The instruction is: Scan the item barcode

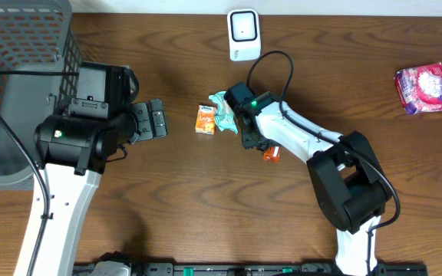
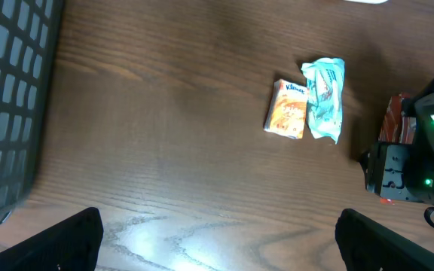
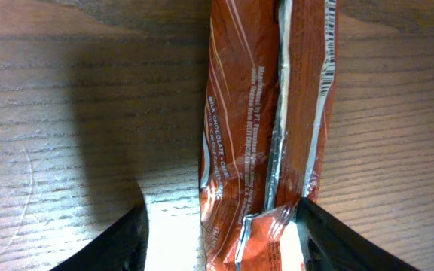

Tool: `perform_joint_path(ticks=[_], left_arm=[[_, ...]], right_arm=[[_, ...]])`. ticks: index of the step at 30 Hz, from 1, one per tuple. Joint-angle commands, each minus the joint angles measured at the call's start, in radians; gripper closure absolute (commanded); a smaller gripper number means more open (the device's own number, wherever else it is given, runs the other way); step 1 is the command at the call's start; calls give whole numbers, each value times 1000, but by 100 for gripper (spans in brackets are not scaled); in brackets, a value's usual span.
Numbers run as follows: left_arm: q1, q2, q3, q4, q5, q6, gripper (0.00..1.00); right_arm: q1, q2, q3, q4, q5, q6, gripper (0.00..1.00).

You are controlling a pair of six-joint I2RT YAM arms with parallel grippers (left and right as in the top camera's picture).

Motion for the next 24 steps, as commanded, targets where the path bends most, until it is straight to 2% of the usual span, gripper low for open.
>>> perform_joint_path(ticks=[1,5,9,11,12,13,16,19,24], left_arm=[[1,2,-2,-2,-13,6,2],[1,2,-2,-2,-13,6,2],[1,2,-2,-2,-13,6,2],[1,2,-2,-2,-13,6,2],[1,2,-2,-2,-13,6,2],[1,2,-2,-2,-13,6,2],[1,2,-2,-2,-13,6,2],[1,2,-2,-2,-13,6,2],[1,2,-2,-2,-13,6,2]], right_arm=[[2,25,-54,13,26,17,45],[2,25,-60,16,26,17,59],[0,25,-60,20,27,16,64],[-6,25,-60,19,27,3,61],[-10,25,-60,19,31,-6,57],[-15,25,-60,14,45,-6,47],[-26,25,-59,5,76,-6,42],[-35,25,-59,5,66,-6,42],[-35,25,-61,5,21,-6,48]])
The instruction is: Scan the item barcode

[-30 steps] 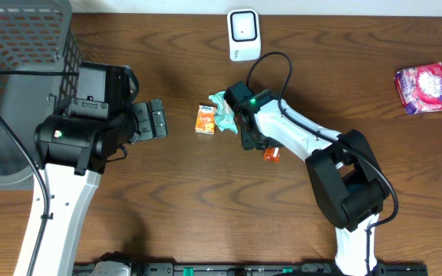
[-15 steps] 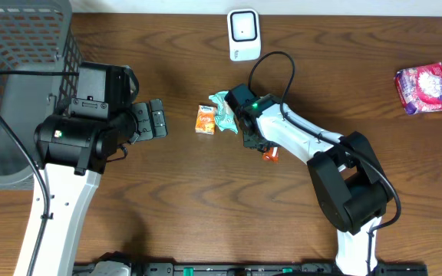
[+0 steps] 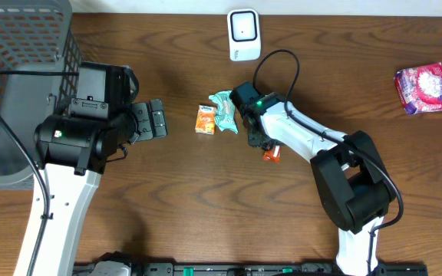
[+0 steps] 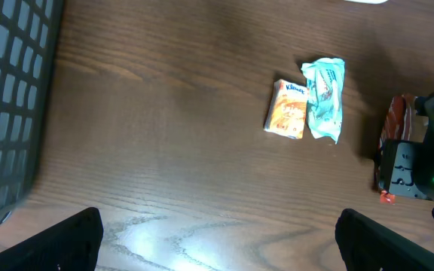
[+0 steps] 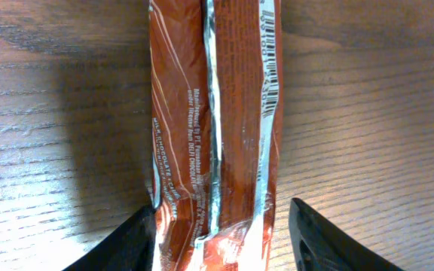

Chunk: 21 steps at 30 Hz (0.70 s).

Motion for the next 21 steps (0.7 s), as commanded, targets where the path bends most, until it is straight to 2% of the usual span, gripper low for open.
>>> perform_joint_path(ticks=[1,5,8,11,14,16,21], left_arm=[[1,2,-2,-2,-13,6,2],[1,2,-2,-2,-13,6,2],[1,2,-2,-2,-13,6,2],[1,2,-2,-2,-13,6,2],[1,2,-2,-2,-13,6,2],[1,2,-2,-2,-13,6,2],[1,2,-2,-2,-13,6,2]], right_arm=[[-8,36,-38,-6,-43,-5,48],[-7,36,-67,19,-53,-4,50],[-6,36,-96,50,-81,-5,62],[-6,36,-102,63,-117,-5,80],[-9,36,-92,61,-158,-20,89],[-15,36,-66,52,-223,-69,99],[-58,34,38,-1,-435,-179,99]])
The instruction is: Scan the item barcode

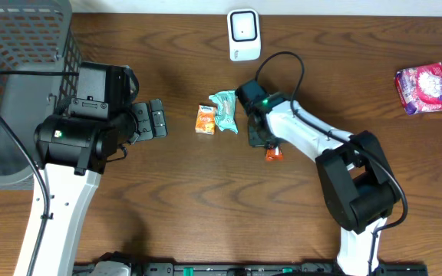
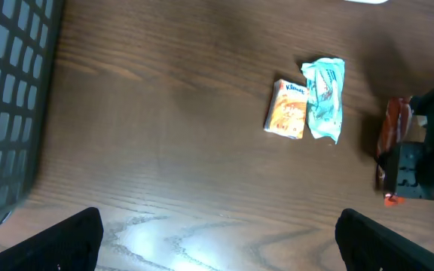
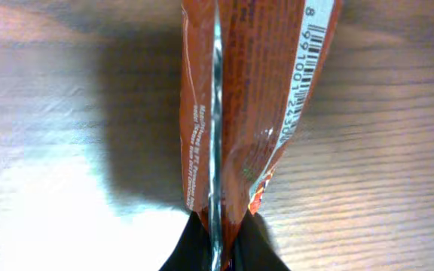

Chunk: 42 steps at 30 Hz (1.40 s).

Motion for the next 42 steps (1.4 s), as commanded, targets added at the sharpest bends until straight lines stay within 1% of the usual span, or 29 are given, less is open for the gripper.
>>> perform_joint_path(ticks=[1,3,4,7,9,12,14,17,18,19,24,26,27,29,30,33,37,42], left_arm=[[1,2,-2,-2,-13,6,2],[1,2,-2,-2,-13,6,2],[1,2,-2,-2,-13,6,2],[1,2,-2,-2,-13,6,2],[1,2,-2,-2,-13,6,2],[1,2,-2,-2,-13,6,2],[1,2,-2,-2,-13,6,2],[1,2,-2,-2,-13,6,2],[1,2,-2,-2,-13,6,2],[1,2,-2,-2,-13,6,2],[1,2,-2,-2,-13,6,2],[1,2,-2,-2,-13,6,2],[1,2,-2,-2,-13,6,2],[1,2,-2,-2,-13,6,2],[1,2,-2,-2,-13,6,2],[1,2,-2,-2,-13,6,2],[1,2,-2,-2,-13,6,2],[1,2,-2,-2,-13,6,2]], right_arm=[[-39,47,65,-32,-336,-130,99],[-68,47,98,-41,-473,-194,99],[-99,47,119,-40,-625,-254,99],[-156,47,125,-22,-857,-324,99],[-196,47,122,-11,-948,-349,99],[-241,47,103,19,-1012,-351,99],[-272,47,77,48,-1104,-355,99],[-314,47,15,121,-1249,-362,99],[-337,48,-29,170,-1310,-354,99],[-350,48,-58,202,-1328,-336,99],[-410,48,-203,337,-1320,-226,99],[-432,48,-228,348,-1294,-217,99],[-446,48,-231,338,-1256,-218,97],[-470,48,-229,310,-1167,-214,88],[-481,46,-226,296,-1129,-214,82],[-517,43,-196,221,-1028,-208,74],[-556,21,-115,80,-907,-235,72],[-546,-22,8,-82,-738,-245,71]])
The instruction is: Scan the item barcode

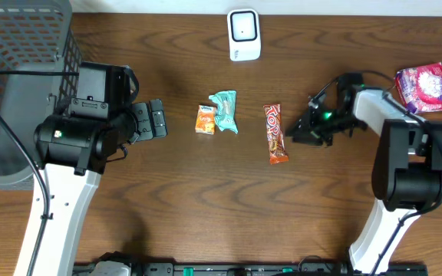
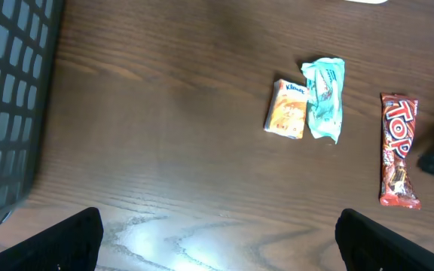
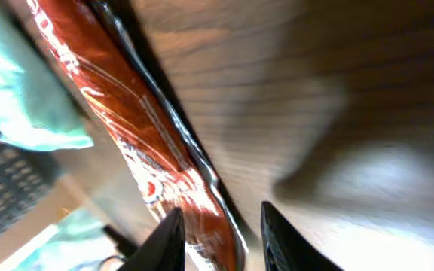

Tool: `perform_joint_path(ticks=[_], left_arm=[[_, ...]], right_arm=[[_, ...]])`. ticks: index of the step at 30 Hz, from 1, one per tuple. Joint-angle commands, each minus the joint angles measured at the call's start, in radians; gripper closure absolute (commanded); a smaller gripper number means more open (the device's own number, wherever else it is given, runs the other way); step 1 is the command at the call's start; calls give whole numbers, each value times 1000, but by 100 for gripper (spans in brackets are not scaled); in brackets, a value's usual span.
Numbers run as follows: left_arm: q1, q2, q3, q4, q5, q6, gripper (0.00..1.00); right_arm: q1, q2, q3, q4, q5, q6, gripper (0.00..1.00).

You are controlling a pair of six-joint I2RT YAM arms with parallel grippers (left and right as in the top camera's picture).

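Observation:
A red Top candy bar (image 1: 275, 134) lies flat on the brown table, logo side up, below the white scanner (image 1: 244, 34). Its barcode does not show. The left wrist view shows the bar (image 2: 398, 150) at the right. My right gripper (image 1: 299, 130) lies low just right of the bar, open, holding nothing. In its own view the right gripper (image 3: 221, 214) points at the bar (image 3: 138, 143), which lies just beyond the fingertips. My left gripper (image 1: 156, 119) hangs open well to the left, and in its own view the left gripper (image 2: 221, 226) is open with nothing in it.
An orange Kleenex pack (image 1: 205, 119) and a teal wrapper (image 1: 224, 111) lie left of the bar. A pink packet (image 1: 424, 88) sits at the far right. A dark mesh basket (image 1: 14, 77) fills the back left corner.
My right gripper was shut on the bar's back seam, barcode side up. Now it is open and to the right of the bar, which lies logo side up. Left arm unchanged.
First my right gripper stood open astride the bar, which lay seam and barcode side up. Then it was still open and more centred on it. Then it was shut on the seam. Now the bar is let go and lies turned over.

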Motion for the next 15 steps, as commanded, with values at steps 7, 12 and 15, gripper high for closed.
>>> perform_joint_path(ticks=[7,12,15], left_arm=[[1,2,-2,-2,-13,6,2],[1,2,-2,-2,-13,6,2],[1,2,-2,-2,-13,6,2]], right_arm=[[77,-96,105,-87,170,-55,62],[142,-95,101,-84,301,-53,61],[192,-96,104,-79,416,-36,58]])
